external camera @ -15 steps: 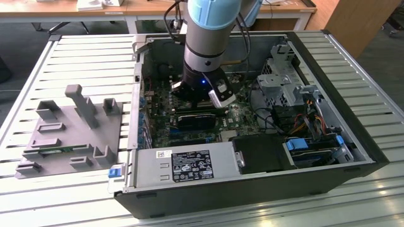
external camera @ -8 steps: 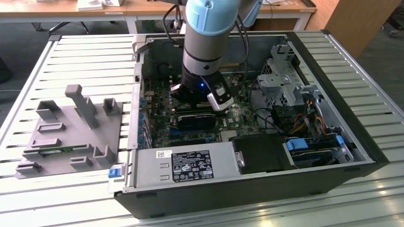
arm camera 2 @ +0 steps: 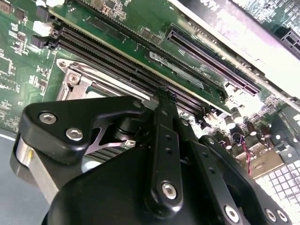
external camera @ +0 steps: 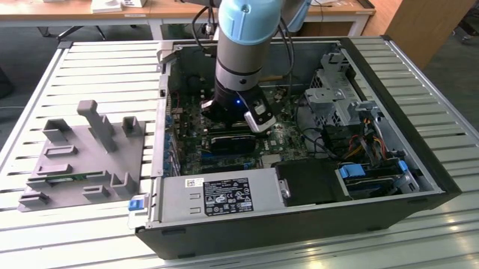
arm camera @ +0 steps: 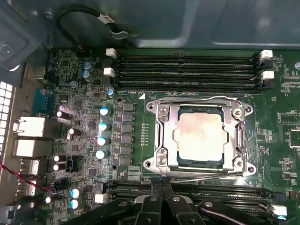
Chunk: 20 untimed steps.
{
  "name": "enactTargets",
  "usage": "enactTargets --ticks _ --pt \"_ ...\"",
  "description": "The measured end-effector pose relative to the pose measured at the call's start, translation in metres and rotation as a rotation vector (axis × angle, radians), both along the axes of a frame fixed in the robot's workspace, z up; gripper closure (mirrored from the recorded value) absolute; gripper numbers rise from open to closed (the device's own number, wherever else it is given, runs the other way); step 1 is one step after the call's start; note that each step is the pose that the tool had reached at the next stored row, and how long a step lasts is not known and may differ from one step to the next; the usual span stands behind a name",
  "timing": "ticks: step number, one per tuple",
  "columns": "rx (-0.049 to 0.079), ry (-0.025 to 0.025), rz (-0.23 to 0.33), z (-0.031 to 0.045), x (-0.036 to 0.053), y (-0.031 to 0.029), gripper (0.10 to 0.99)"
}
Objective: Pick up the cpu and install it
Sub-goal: 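Install the second cpu locking lever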
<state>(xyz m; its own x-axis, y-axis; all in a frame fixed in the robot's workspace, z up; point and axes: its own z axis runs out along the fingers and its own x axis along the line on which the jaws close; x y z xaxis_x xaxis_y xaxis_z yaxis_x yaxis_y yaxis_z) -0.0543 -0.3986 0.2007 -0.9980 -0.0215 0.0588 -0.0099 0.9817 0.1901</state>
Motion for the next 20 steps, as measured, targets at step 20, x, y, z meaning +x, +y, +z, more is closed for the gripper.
enactTargets --ticks 20 --pt "0.053 -0.0061 0.000 -0.0065 -0.0072 -0.0002 0.980"
